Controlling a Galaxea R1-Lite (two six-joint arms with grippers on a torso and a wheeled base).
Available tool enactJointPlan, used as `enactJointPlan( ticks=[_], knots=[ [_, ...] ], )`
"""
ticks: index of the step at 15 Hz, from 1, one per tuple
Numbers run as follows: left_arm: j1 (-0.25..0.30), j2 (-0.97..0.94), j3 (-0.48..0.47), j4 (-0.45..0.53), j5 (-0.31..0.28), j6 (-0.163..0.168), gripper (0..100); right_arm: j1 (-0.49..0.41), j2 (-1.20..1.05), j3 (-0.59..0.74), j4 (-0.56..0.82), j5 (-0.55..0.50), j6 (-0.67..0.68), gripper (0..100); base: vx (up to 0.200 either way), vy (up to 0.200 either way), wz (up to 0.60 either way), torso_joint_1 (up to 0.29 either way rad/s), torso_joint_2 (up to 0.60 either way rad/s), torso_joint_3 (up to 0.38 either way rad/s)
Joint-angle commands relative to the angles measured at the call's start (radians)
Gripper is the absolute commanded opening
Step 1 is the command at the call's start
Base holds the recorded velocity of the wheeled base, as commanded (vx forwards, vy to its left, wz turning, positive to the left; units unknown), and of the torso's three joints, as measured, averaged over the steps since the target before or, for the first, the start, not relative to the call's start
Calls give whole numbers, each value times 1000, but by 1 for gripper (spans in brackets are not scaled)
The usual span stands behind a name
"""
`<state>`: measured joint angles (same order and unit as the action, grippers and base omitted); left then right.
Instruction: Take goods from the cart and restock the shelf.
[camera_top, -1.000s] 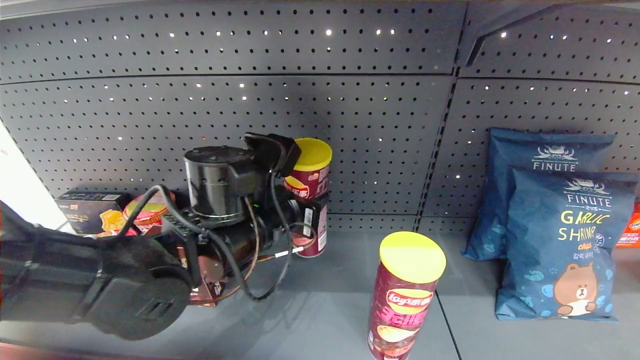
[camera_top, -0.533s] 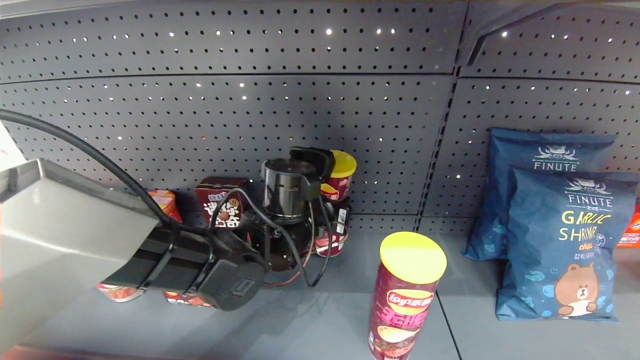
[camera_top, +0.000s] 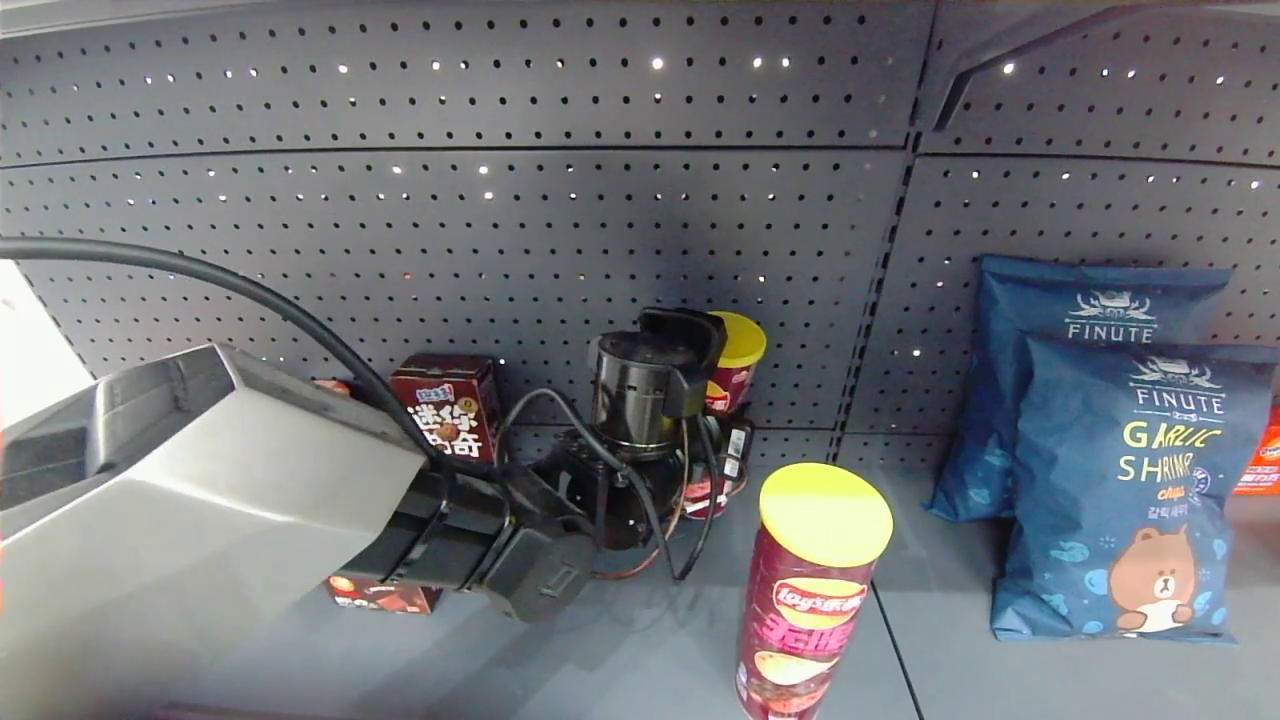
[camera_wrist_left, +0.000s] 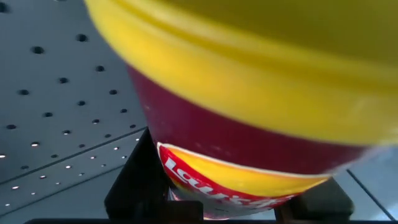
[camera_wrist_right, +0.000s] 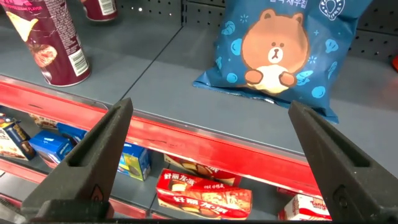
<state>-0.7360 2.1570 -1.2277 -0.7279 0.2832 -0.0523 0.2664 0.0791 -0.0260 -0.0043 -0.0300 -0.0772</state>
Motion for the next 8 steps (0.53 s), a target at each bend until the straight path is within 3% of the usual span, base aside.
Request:
enactJointPlan(
  ticks=[1,8],
  knots=[
    [0,14,-13,-1,1,0,0,1,4,0,0,1,-1,100,0,0,0,0,0,0],
    [3,52,-58,-4,-1,-3,0,1,4,0,0,1,-1,100,0,0,0,0,0,0]
  ],
)
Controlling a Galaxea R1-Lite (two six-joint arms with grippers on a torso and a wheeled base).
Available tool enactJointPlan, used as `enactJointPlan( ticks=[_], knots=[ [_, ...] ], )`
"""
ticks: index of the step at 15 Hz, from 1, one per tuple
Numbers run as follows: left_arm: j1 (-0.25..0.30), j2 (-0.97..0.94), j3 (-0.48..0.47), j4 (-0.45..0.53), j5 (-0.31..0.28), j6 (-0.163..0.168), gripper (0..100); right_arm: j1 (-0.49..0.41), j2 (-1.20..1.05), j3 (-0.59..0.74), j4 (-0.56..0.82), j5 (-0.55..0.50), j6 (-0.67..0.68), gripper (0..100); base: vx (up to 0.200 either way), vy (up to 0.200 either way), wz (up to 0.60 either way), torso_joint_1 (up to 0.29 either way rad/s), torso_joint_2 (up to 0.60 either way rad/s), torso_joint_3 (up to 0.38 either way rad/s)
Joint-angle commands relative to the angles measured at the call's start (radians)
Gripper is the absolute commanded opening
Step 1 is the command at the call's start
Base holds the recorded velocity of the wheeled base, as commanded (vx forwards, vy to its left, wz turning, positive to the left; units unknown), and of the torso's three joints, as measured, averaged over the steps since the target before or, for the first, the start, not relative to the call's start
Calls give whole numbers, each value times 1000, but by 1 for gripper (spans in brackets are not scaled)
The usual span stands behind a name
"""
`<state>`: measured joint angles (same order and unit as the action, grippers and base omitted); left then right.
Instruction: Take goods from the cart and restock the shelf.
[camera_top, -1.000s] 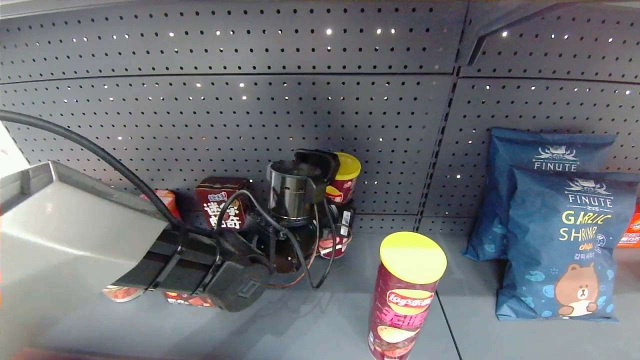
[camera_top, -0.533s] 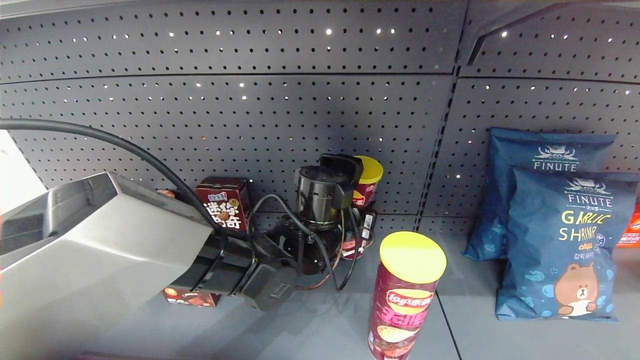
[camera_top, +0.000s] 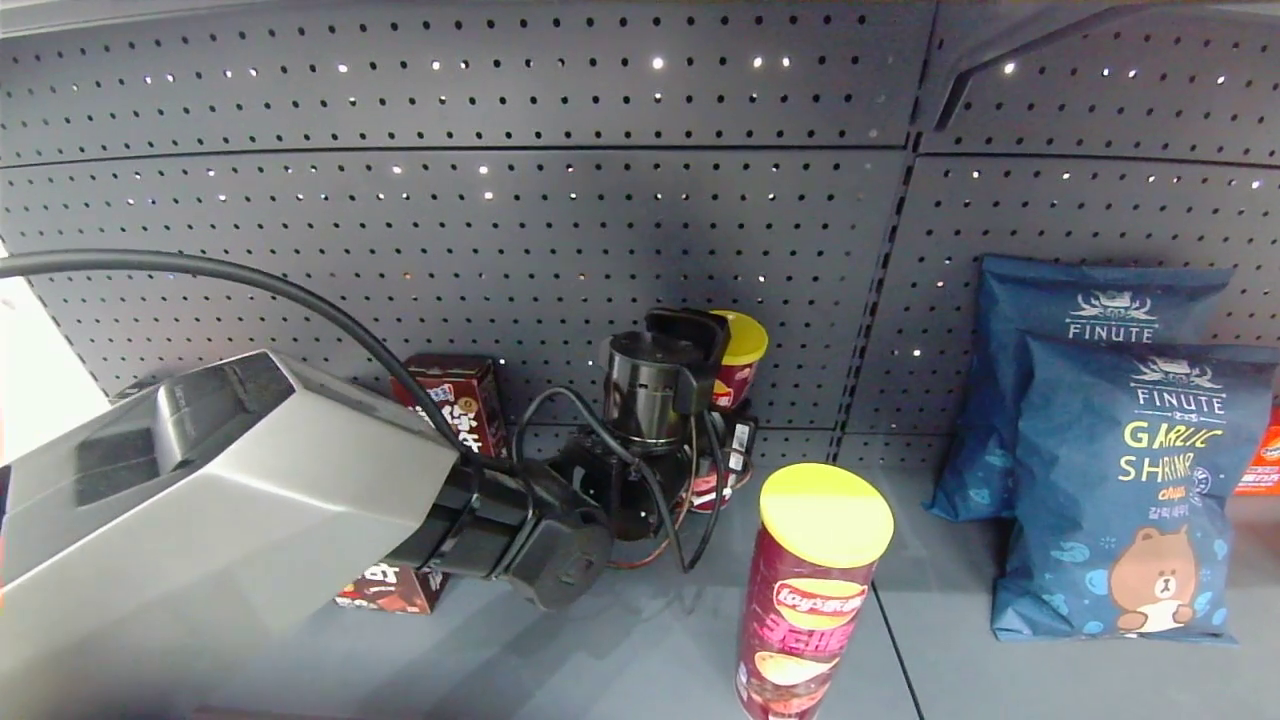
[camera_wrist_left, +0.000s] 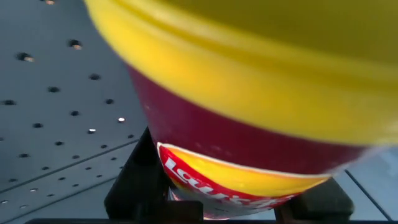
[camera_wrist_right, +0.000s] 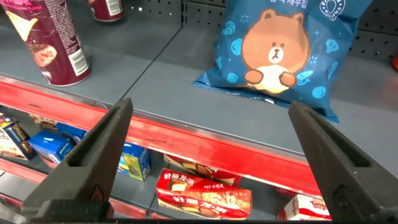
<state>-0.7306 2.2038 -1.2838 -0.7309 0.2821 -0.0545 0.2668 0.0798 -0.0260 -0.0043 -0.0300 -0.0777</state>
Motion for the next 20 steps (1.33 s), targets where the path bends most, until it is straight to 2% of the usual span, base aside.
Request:
enactJointPlan(
  ticks=[1,3,4,10,12,13,14,16,17,18,20],
  knots=[
    [-3,7,-2,-1,0,-2,0,0,3,0,0,1,-1,100,0,0,0,0,0,0],
    [-3,11,-2,-1,0,-7,0,0,3,0,0,1,-1,100,0,0,0,0,0,0],
    [-1,16,-2,-1,0,-7,100,0,2,0,0,-1,-1,100,0,0,0,0,0,0],
    [2,2,24,-4,0,-22,100,0,2,0,0,1,-1,100,0,0,0,0,0,0],
    [4,-75,81,-4,0,-24,100,0,3,0,-2,1,-1,100,0,0,0,0,0,0],
    [4,-150,161,-7,0,-24,100,14,-8,-2,0,9,-1,100,0,0,0,0,0,0],
    [4,-200,207,-7,0,-24,100,29,-55,-6,12,45,1,100,0,0,0,0,0,0],
    [4,-302,304,-5,0,-21,100,38,-80,-9,24,47,2,100,0,0,0,0,0,0],
    [4,-302,304,-5,0,-21,100,38,-80,-9,24,47,2,100,0,0,0,0,0,0],
    [-6,-397,405,-7,2,-21,100,43,-80,-9,29,51,1,100,0,0,0,0,0,0],
    [-6,-490,486,-1,0,-18,100,48,-80,-11,29,55,1,100,0,0,0,0,0,0]
  ],
)
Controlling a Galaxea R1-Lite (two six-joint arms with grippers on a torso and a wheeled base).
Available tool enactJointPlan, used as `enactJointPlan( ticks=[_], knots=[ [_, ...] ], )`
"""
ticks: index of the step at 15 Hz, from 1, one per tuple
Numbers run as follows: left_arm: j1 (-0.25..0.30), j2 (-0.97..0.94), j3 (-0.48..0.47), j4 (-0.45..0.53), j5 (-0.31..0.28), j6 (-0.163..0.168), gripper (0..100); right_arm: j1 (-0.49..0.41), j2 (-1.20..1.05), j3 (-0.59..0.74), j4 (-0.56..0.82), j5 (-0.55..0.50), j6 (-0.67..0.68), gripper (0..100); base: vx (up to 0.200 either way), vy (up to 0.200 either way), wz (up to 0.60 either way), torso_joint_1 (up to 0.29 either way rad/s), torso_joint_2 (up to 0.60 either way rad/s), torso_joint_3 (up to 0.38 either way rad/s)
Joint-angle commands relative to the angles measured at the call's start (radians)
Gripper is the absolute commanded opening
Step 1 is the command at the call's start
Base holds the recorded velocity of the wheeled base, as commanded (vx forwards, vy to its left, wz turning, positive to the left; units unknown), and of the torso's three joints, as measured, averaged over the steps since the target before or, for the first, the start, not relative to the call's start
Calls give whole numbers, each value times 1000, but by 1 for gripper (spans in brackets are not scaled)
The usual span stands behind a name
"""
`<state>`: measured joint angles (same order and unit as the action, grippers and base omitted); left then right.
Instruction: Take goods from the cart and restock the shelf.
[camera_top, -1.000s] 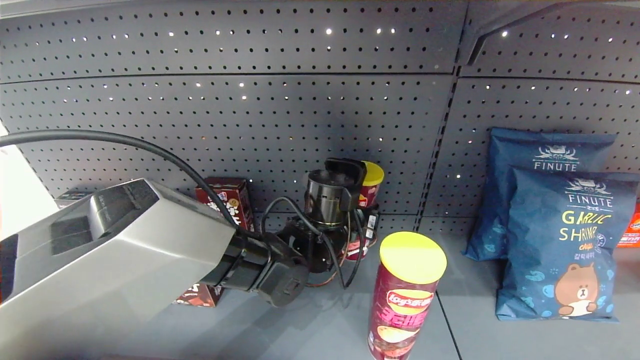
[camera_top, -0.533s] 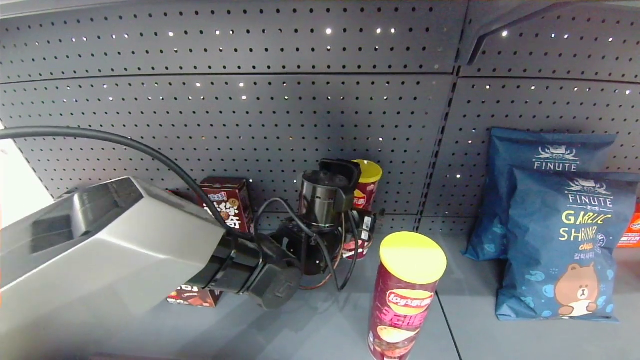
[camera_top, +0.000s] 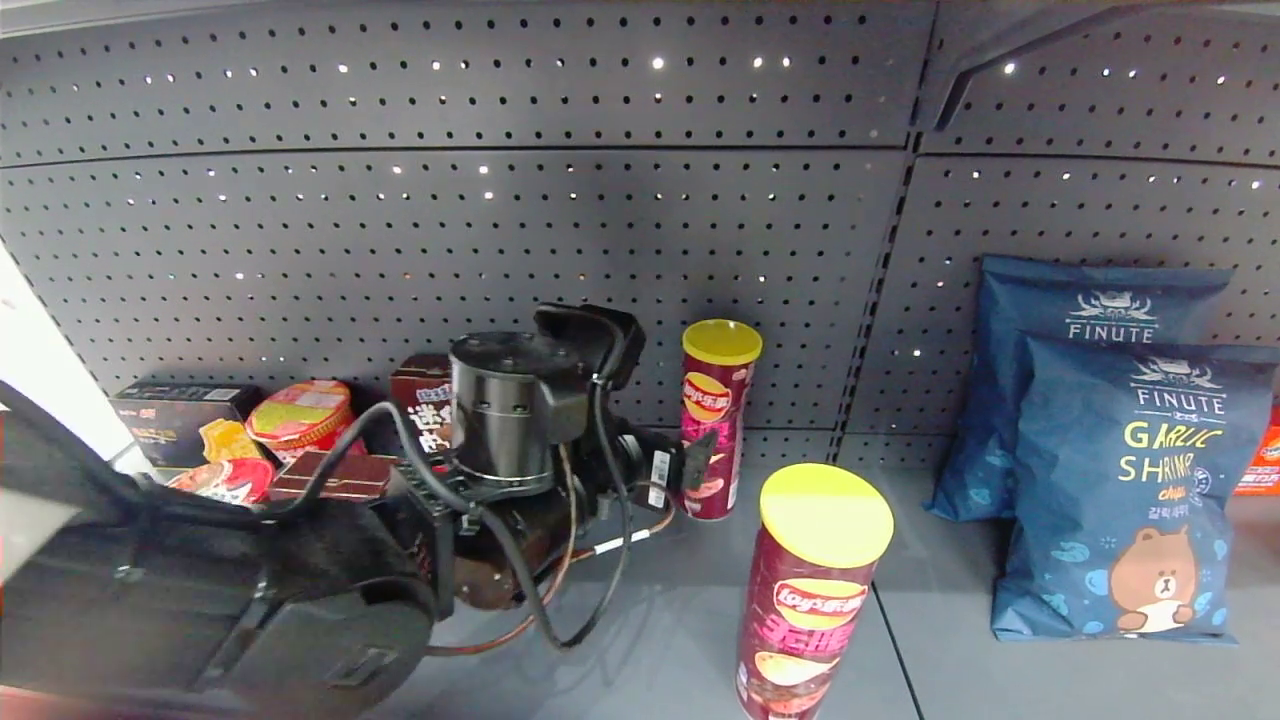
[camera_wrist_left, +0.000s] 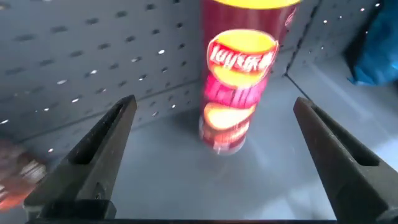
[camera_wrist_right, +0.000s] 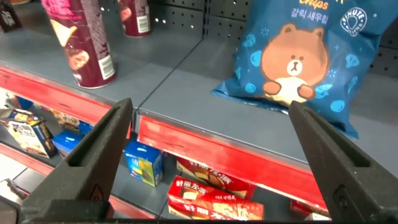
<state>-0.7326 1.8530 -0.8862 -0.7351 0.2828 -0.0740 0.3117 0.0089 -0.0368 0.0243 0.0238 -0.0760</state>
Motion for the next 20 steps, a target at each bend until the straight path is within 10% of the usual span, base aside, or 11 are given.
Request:
enactJointPlan(
  ticks=[1,5,11,20],
  knots=[
    [-4,-182,118,6,-1,7,100,3,-9,2,-3,2,-2,100,0,0,0,0,0,0],
    [12,-281,219,-4,1,97,100,3,39,-37,3,-102,2,100,0,0,0,0,0,0],
    [22,-313,222,5,18,152,100,43,799,-402,-241,-1,7,100,0,0,0,0,0,0],
    [38,-299,289,-7,29,155,100,260,1254,-308,-455,-156,124,100,0,0,0,0,0,0]
  ],
)
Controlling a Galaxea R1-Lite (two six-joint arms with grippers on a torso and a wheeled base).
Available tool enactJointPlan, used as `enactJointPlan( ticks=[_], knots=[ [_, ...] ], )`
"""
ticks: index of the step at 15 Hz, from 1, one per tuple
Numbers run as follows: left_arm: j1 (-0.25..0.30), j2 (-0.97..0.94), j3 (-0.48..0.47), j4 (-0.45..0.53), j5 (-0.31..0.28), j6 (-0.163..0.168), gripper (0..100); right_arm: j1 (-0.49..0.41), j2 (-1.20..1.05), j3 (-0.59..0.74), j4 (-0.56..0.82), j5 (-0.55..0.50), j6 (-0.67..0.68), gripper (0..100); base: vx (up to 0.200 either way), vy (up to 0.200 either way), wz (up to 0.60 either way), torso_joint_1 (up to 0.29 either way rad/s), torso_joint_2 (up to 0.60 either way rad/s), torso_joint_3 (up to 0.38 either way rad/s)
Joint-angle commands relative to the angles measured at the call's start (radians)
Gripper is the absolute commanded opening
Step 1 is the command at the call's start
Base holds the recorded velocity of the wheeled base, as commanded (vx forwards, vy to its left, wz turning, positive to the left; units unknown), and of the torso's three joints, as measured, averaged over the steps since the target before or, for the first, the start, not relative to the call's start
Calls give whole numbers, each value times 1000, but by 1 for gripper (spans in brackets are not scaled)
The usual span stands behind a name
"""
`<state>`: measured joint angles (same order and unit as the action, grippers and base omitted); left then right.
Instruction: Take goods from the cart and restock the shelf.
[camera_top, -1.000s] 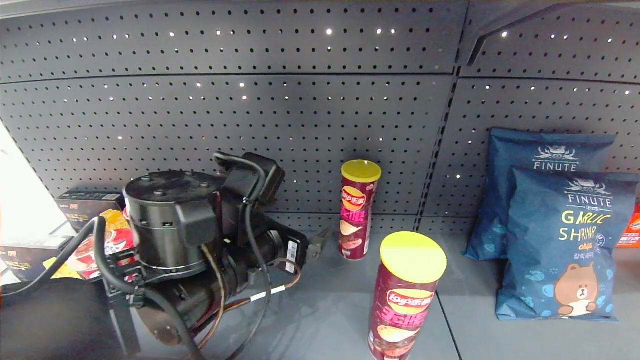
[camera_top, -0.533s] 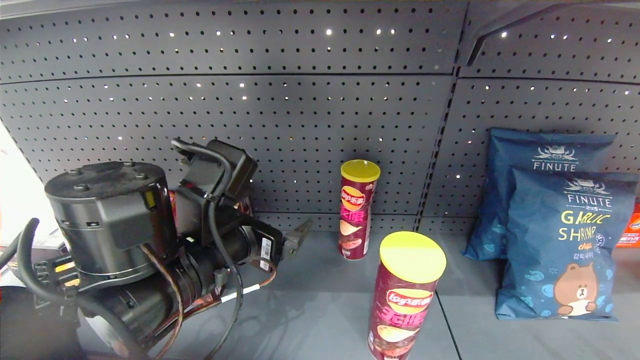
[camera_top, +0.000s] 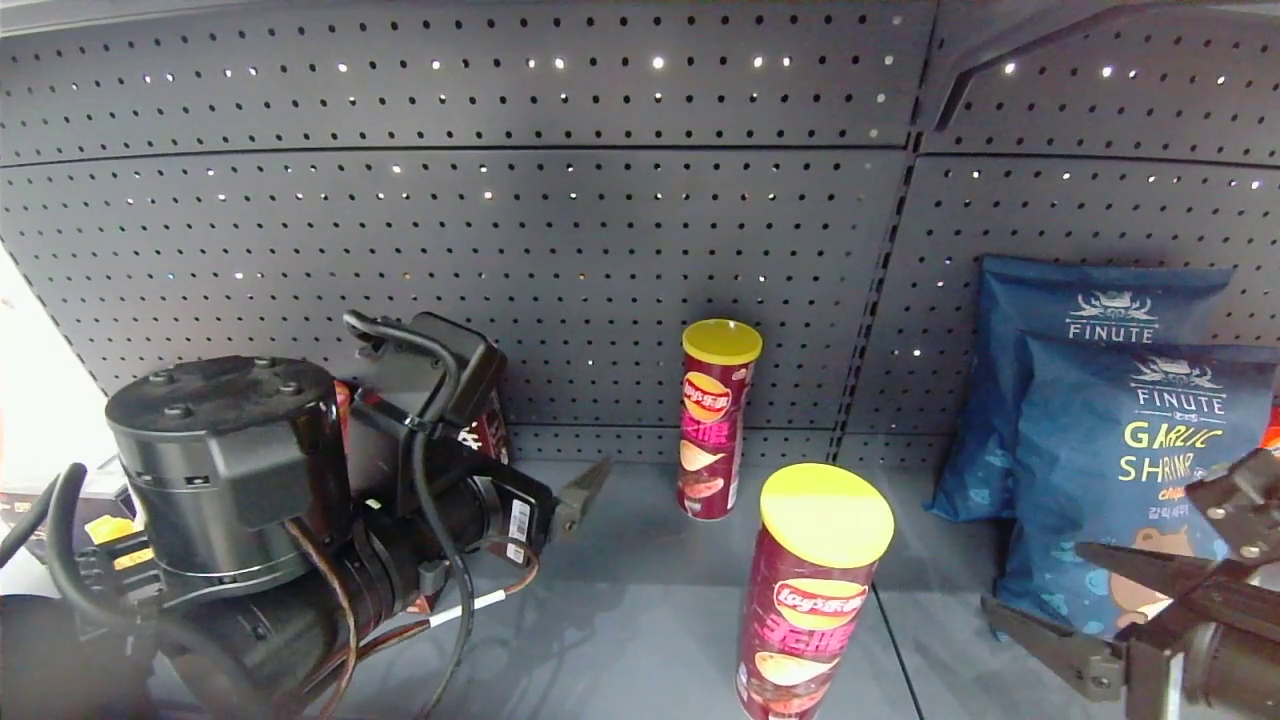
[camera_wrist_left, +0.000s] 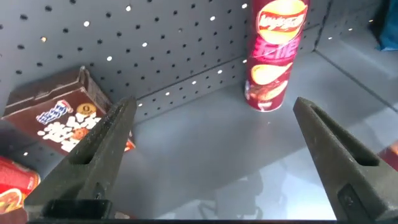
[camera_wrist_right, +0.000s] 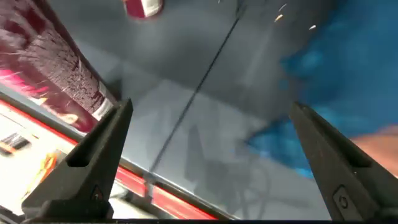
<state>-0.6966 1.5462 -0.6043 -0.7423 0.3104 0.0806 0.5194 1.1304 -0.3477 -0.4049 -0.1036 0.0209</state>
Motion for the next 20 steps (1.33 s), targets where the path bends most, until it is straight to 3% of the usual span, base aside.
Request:
enactJointPlan(
  ticks=[1,8,12,20],
  knots=[
    [3,9,26,-11,-1,1,100,53,160,-2,-25,-30,28,100,0,0,0,0,0,0],
    [49,31,46,-26,-2,10,100,80,264,-40,-25,-30,22,100,0,0,0,0,0,0],
    [51,83,47,-68,-7,70,100,117,290,-56,-26,-30,22,100,0,0,0,0,0,0],
    [52,97,41,-69,-10,71,100,186,331,-94,-28,-28,22,100,0,0,0,0,0,0]
  ],
)
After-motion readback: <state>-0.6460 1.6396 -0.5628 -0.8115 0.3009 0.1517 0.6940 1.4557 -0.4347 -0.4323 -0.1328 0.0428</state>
